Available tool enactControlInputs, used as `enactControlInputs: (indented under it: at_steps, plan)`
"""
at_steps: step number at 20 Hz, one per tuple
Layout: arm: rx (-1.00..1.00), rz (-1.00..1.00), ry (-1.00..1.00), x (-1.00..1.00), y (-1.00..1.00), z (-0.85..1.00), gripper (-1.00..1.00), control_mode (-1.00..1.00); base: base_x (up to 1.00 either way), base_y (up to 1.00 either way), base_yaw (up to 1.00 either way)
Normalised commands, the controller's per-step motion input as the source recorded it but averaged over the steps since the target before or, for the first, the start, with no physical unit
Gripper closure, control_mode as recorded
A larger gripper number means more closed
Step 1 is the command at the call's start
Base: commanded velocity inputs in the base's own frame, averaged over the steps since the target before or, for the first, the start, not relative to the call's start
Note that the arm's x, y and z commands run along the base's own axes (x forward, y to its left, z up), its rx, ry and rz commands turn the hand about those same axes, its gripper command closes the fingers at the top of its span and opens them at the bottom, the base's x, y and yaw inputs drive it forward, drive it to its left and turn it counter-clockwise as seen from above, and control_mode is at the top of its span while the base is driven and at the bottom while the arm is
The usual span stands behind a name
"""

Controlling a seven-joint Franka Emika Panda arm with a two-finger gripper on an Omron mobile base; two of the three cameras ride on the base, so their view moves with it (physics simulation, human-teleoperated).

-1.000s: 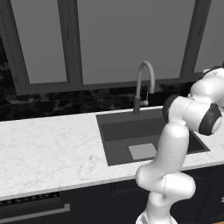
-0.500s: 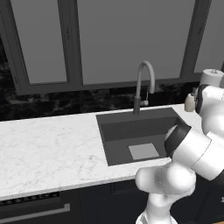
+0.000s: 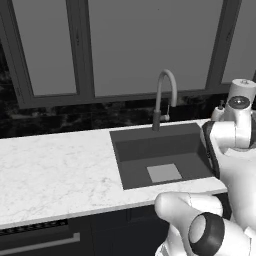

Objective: Put the colander in the sink, put the tangerine in the colander, and turn on the sink faucet and pour water over the colander.

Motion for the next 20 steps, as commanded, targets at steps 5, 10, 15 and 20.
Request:
enactControlInputs:
  at_steps: [5,10,15,20]
  plan:
    - [0.03,0.09,0.17,-0.06,0.97,0.2,1.0,-1.0,0.0,0.0,0.0]
    - [0.06,0.08,0.19,-0.02,0.77,0.37,1.0,-1.0,0.0,0.0,0.0]
    - [0.01,0.0,0.15,0.02,0.82,0.06,1.0,-1.0,0.0,0.0,0.0]
    - [0.03,0.0,0.14,0.15,0.83,0.01,1.0,-1.0,0.0,0.0,0.0]
